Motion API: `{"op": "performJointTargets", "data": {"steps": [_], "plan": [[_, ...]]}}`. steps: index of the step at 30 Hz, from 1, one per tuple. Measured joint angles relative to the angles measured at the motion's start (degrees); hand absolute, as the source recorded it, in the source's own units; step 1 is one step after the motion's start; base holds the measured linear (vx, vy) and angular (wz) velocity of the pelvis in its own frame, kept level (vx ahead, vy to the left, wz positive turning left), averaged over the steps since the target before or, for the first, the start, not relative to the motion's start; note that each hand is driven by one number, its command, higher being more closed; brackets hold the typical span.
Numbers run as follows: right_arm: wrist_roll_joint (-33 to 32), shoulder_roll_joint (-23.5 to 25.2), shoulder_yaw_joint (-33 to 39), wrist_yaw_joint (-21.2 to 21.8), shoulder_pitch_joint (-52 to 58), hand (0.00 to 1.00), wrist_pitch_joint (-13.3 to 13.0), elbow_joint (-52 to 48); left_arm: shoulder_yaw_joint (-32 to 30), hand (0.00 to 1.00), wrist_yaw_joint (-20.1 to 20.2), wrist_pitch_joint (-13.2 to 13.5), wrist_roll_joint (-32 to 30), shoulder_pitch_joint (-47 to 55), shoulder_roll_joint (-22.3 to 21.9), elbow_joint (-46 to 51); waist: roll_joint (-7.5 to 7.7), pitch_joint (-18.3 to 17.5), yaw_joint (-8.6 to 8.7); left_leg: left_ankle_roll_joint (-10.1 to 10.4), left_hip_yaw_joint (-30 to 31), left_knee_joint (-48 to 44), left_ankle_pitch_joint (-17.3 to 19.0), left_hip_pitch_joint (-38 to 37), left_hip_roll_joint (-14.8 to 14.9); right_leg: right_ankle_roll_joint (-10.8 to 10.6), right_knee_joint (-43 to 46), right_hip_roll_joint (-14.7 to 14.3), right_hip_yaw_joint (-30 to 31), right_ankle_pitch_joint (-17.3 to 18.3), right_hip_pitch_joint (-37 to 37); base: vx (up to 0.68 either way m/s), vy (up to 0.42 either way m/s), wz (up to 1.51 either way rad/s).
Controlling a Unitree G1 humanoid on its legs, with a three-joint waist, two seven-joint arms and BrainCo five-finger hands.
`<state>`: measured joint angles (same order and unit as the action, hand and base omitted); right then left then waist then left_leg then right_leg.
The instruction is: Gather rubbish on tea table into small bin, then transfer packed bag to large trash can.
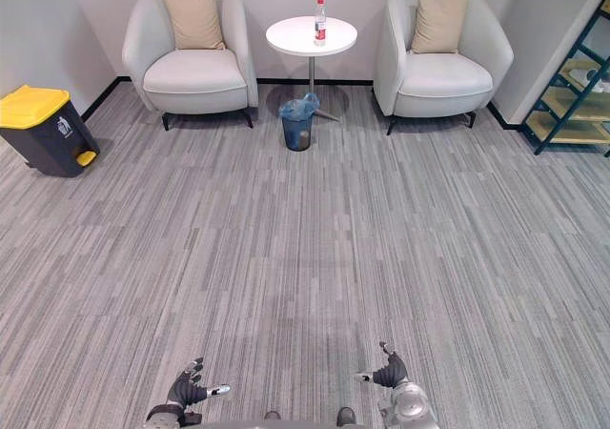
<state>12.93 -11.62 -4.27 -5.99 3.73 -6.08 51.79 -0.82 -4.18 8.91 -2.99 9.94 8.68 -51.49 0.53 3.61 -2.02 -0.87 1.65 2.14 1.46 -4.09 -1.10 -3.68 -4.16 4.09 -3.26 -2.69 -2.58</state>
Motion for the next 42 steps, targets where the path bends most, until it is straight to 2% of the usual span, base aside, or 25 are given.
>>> {"op": "performJointTargets", "data": {"steps": [7, 26, 32, 37, 40, 42], "plan": [[-1.32, -0.40, 1.65, 0.05, -0.60, 0.00, 0.03, 0.85, -2.11, 0.00, 0.05, 0.00, 0.03, 0.14, 0.73, -0.71, 0.00, 0.00, 1.09, 0.02, -0.36, 0.16, 0.02, 0.00, 0.05, 0.00, -0.03, -0.04, 0.35, 0.00, 0.24, -0.03, -0.020, -0.02], [-4.69, -0.75, 6.37, 0.04, -0.54, 0.00, 0.03, 0.79, -2.16, 0.00, 0.32, -0.06, -0.04, 0.14, 0.88, -0.84, -0.05, 0.01, 1.08, 0.30, -2.99, 0.38, 0.48, -0.40, 0.36, 0.00, -0.04, -0.36, 2.72, -0.16, 0.96, -0.04, -0.024, -0.06], [-6.24, -0.66, 6.36, 0.05, -0.57, 0.00, 0.05, 0.75, -2.18, 0.00, 0.32, -0.86, 0.02, 0.64, 0.89, -0.84, -0.13, 0.01, 0.77, 0.26, -4.74, -2.84, 3.05, 0.81, 0.69, -0.01, 0.05, -0.81, 5.01, -0.18, 1.68, -0.02, -0.017, -0.21], [-6.94, -0.64, 6.59, 0.01, -0.79, 0.00, 0.29, 0.77, -2.19, 0.00, 0.32, -0.90, 0.05, 0.00, 0.88, -0.47, -0.71, 0.82, 0.30, -0.12, -5.14, -10.66, 7.62, 4.46, 1.36, -0.12, 0.05, -1.26, 5.50, -0.11, 2.00, 0.02, 0.004, -0.07], [-7.93, -0.51, 6.57, -0.01, -1.69, 0.00, 0.34, 0.77, -2.52, 0.00, 0.32, -0.89, 0.08, 0.06, 0.87, 0.79, -1.04, 1.25, -0.98, -0.39, -6.22, -15.79, 10.89, 7.26, 2.18, -0.32, 0.45, -1.90, 6.69, 0.03, 3.02, 0.02, 0.039, -0.21], [-8.13, -0.52, 6.69, -0.12, -3.00, 0.00, 0.33, 0.68, -2.73, 0.00, 0.31, -0.90, 0.09, -0.26, 0.70, 1.84, -1.58, 2.76, -1.74, -0.94, -6.04, -19.96, 13.40, 9.26, 2.45, -1.16, 4.06, -2.07, 6.66, 2.19, 4.51, 0.02, 0.073, -0.03]]}}
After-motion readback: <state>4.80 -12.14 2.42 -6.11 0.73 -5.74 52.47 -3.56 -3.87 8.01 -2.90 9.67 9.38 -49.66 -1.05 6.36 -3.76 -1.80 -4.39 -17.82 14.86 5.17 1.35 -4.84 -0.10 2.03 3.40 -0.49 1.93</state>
